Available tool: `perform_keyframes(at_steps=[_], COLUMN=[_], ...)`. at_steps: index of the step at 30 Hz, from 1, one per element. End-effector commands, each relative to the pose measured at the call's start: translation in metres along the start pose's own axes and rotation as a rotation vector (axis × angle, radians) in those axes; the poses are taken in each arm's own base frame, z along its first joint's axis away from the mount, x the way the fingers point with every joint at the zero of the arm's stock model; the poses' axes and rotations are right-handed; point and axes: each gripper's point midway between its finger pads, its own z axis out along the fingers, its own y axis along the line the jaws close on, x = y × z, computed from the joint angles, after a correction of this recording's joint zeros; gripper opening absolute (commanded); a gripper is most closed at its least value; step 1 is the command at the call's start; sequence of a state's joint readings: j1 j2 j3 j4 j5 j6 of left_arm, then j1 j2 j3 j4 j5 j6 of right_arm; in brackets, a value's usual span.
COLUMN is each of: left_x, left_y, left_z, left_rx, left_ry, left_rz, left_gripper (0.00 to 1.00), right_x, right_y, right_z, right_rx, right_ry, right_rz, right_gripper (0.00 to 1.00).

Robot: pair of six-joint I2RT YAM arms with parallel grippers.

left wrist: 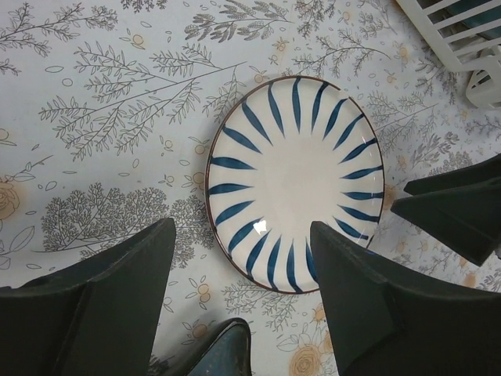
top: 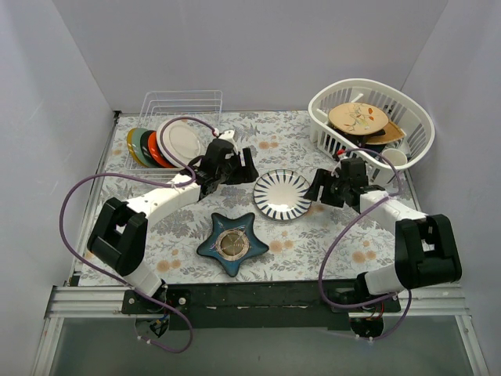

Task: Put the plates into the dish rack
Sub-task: Pick up the plate at the center of the board.

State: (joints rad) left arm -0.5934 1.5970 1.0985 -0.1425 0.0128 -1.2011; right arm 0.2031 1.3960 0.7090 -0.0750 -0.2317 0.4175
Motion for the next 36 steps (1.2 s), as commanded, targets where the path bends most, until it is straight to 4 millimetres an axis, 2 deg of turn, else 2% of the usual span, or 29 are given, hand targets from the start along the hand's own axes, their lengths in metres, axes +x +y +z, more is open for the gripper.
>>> perform_keyframes(at_steps=[1,3,10,17,20,23,24,29,34,35,36], left_x=[-0.013,-0.012,-0.005,-0.002,-0.002,0.001,0.0,0.003,0.004,0.005,0.005], left_y=[-0.006,-0.005,-0.002,-0.002,0.0,0.001,0.001,0.001,-0.011,-0.013,-0.015], left_z=[-0.003,-0.004,-0.003,-0.004,-0.004,-0.003,-0.003,0.002,0.005,0.008,0.01], left_rx=[0.008,0.007,0.006,0.009,0.005,0.003,0.003,0.004,0.058,0.061,0.066], left_ry=[-0.055,-0.053,-0.04,-0.038,-0.038,-0.033,-0.032,-0.025,0.005,0.017,0.026], left_rz=[-0.004,-0.004,-0.01,-0.016,-0.014,-0.013,-0.014,-0.025,-0.03,-0.036,-0.04], left_gripper=[0.69,0.69,0.69,0.69,0.69,0.69,0.69,0.69,0.76,0.78,0.79], right_x=[-0.019,-0.025,-0.025,-0.015,-0.01,-0.01,-0.012,-0.03,-0.072,-0.072,-0.08], right_y=[0.0,0.001,0.002,0.008,0.008,0.009,0.01,0.017,0.034,0.031,0.036], right_z=[0.013,0.021,0.038,0.051,0.054,0.054,0.052,0.035,-0.003,-0.008,-0.019], right_rx=[0.0,-0.013,-0.041,-0.108,-0.12,-0.127,-0.128,-0.111,-0.09,-0.065,-0.071], right_ry=[-0.041,-0.05,-0.019,0.023,0.039,0.039,0.036,-0.029,-0.158,-0.159,-0.194], right_rz=[-0.004,-0.013,-0.018,0.003,0.011,0.01,0.007,-0.02,-0.099,-0.099,-0.11], right_gripper=[0.75,0.72,0.6,0.43,0.29,0.1,0.02,0.01,0.01,0.01,0.01])
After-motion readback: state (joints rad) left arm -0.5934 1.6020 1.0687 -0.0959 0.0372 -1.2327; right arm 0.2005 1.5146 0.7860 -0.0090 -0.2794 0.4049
